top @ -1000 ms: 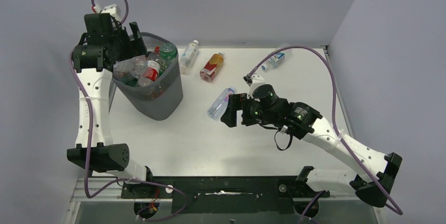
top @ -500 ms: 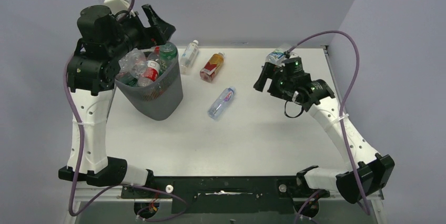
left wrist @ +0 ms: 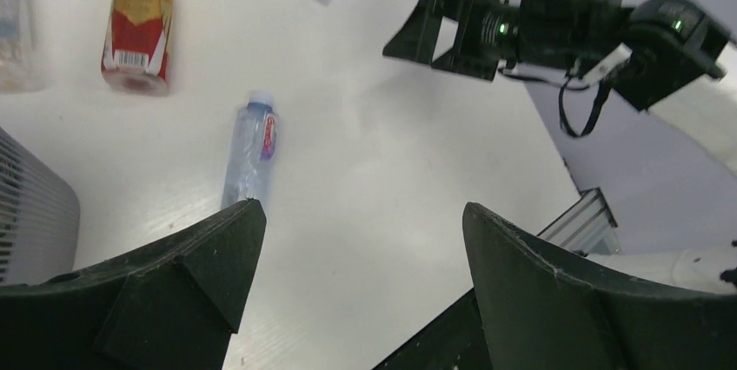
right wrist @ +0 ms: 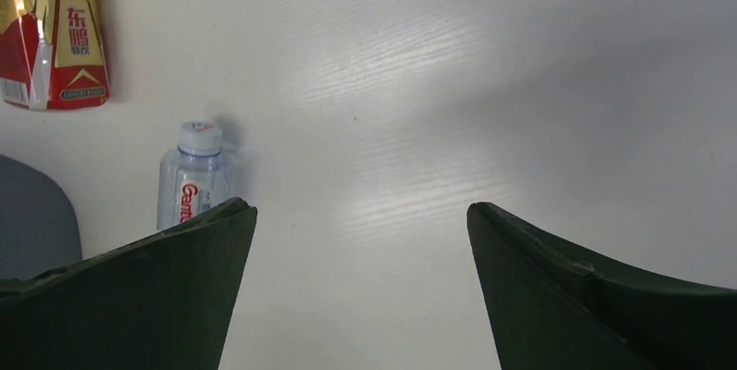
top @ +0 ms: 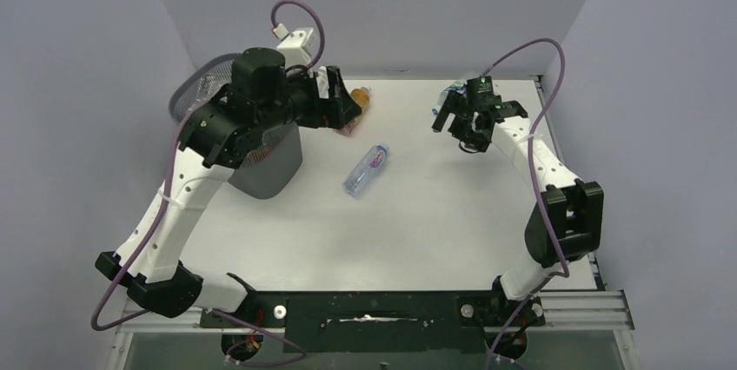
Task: Put the plastic bottles in the bin
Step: Pick up the plastic bottle at the center of the board.
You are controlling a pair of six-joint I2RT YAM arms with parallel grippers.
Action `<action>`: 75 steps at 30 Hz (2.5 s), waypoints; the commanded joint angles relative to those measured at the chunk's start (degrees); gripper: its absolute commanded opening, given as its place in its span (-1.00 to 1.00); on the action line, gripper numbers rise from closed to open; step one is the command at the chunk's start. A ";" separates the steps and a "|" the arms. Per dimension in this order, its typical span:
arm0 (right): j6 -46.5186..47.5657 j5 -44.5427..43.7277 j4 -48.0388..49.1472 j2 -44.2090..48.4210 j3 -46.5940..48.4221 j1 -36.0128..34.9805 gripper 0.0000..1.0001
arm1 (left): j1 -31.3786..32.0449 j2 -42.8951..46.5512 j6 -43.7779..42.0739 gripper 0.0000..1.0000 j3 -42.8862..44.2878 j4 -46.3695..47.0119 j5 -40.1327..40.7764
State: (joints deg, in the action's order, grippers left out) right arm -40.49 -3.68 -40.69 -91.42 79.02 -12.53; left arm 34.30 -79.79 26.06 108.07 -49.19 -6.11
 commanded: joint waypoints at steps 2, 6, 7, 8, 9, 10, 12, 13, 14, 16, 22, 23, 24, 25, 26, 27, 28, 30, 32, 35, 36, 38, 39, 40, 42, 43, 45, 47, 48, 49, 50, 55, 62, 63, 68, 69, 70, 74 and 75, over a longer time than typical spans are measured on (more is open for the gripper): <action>0.19 -1.76 5.98 -7.11 8.09 1.56 0.96 | 1.46 5.64 -1.14 0.70 -9.26 2.98 2.19; -0.89 -2.72 6.68 -14.31 13.80 1.85 0.95 | 1.94 7.79 -1.54 0.70 -14.93 3.04 1.53; -1.34 -3.01 6.97 -16.08 15.12 1.86 0.95 | 1.99 8.10 -1.61 0.70 -16.14 3.12 1.36; -1.87 -3.45 7.34 -17.67 16.28 1.85 0.95 | 2.11 8.41 -1.69 0.70 -17.25 3.25 1.22; -2.53 -3.77 7.74 -19.17 17.32 1.89 0.95 | 2.20 8.64 -1.86 0.70 -18.42 3.38 1.05; -3.25 -4.13 8.28 -20.64 18.26 1.90 0.96 | 2.22 8.72 -2.15 0.70 -19.31 3.40 0.87; -4.72 -4.89 9.16 -23.49 20.03 1.90 0.96 | 2.34 8.69 -2.85 0.70 -21.06 3.40 1.01; -5.34 -5.29 9.48 -24.86 20.90 1.92 0.96 | 2.36 8.62 -3.19 0.70 -21.91 3.40 1.04; -6.04 -5.91 9.64 -26.15 21.94 1.92 0.96 | 2.39 8.53 -3.54 0.70 -22.60 3.40 1.03; -7.31 -6.91 10.31 -28.27 23.60 1.90 0.97 | 2.43 8.28 -4.27 0.70 -23.73 3.48 0.58; -9.43 -7.68 17.68 -32.41 25.67 1.90 0.95 | 2.50 7.08 -5.74 0.70 -24.82 3.75 0.02; -9.82 -7.92 17.11 -34.07 27.14 1.90 0.94 | 2.40 6.79 -5.96 0.70 -24.84 3.79 -0.09; -10.29 -8.30 16.29 -35.38 28.85 1.90 0.91 | 2.45 6.40 -6.24 0.70 -24.84 3.80 -0.17; -10.72 -8.65 15.54 -36.69 30.48 1.90 0.89 | 2.43 6.19 -6.55 0.70 -24.84 3.76 -0.08; -11.15 -8.82 15.40 -37.69 31.44 1.90 0.88 | 2.40 5.87 -6.75 0.70 -24.83 3.75 -0.10; -11.65 -8.99 15.45 -38.45 32.18 1.90 0.87 | 2.43 5.61 -7.04 0.70 -24.76 3.71 -0.11; -12.02 -9.29 15.58 -39.15 32.82 1.90 0.85 | 2.43 5.32 -7.26 0.71 -24.64 3.68 -0.12; -13.06 -10.09 15.79 -40.20 33.76 1.90 0.78 | 2.35 4.89 -7.70 0.71 -24.39 3.49 -0.14; -14.09 -10.63 16.02 -41.09 34.57 1.90 0.71 | 2.42 4.58 -8.07 0.71 -24.09 3.21 0.07; -15.44 -11.74 15.69 -42.25 35.88 1.82 0.64 | 2.43 4.35 -8.60 0.71 -23.72 2.59 0.24; -15.89 -12.08 15.53 -42.69 36.15 1.75 0.63 | 2.33 4.31 -8.76 0.71 -23.70 2.41 0.37; -16.39 -12.56 15.33 -43.46 37.58 1.66 0.59 | 2.35 4.28 -9.04 0.71 -23.67 2.11 0.56; -16.52 -12.84 14.98 -43.88 38.38 1.61 0.57 | 2.28 4.29 -9.16 0.71 -23.71 2.01 0.61; -16.69 -13.14 14.63 -44.35 39.00 1.49 0.56 | 2.32 4.29 -9.19 0.71 -23.83 1.96 0.62; -16.94 -13.47 13.97 -45.37 40.01 1.38 0.51 | 2.32 4.42 -9.19 0.71 -24.04 1.92 0.55; -17.09 -13.60 13.68 -45.76 40.28 1.38 0.50 | 2.34 4.38 -9.27 0.71 -24.16 1.91 0.50; -17.40 -13.66 13.50 -46.16 40.33 1.30 0.45 | 2.35 4.38 -9.27 0.71 -24.23 1.91 0.51; -17.51 -13.81 13.24 -46.46 40.04 1.29 0.35 | 2.30 4.38 -9.28 0.71 -24.20 1.84 0.49; -17.58 -13.77 13.26 -46.48 39.68 1.35 0.28 | 2.30 4.38 -9.28 0.71 -24.16 1.82 0.56; -17.64 -13.62 13.39 -46.44 39.03 1.39 0.23 | 2.31 4.42 -9.28 0.71 -24.18 1.82 0.64; -17.61 -13.59 13.55 -46.36 38.80 1.40 0.21 | 2.31 4.46 -9.28 0.71 -24.22 1.82 0.72; -17.05 -12.63 13.85 -46.41 36.83 1.44 -0.02 | 2.34 4.41 -8.98 0.71 -24.74 2.40 0.66; -16.42 -10.80 13.04 -47.66 35.08 1.77 -0.37 | 2.36 4.85 -8.06 0.71 -25.49 2.78 0.47; -16.46 -10.60 13.29 -47.23 34.34 1.69 -0.42 | 2.42 4.90 -7.97 0.72 -25.61 2.71 0.48; -15.41 -11.25 14.98 -42.64 28.84 1.18 -0.56 | 2.41 5.06 -7.70 0.71 -25.81 2.40 0.94; -14.77 -11.52 15.20 -41.37 27.83 0.97 -0.57 | 2.33 5.08 -7.74 0.71 -25.81 2.35 1.10; -14.08 -11.74 15.32 -40.07 26.84 0.72 -0.57 | 2.33 5.08 -7.78 0.71 -25.76 2.41 1.36; -10.24 -12.03 16.72 -32.97 20.69 -0.25 -0.58 | 2.30 4.76 -7.49 0.72 -25.57 3.07 1.31; -9.34 -11.89 16.92 -31.18 19.24 -0.48 -0.59 | 2.31 4.61 -7.37 0.73 -25.40 3.17 1.26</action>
State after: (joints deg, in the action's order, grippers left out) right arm -54.37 -14.44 -23.83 -131.39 102.65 -11.66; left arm 36.45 -75.88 18.02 81.87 -49.06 -4.93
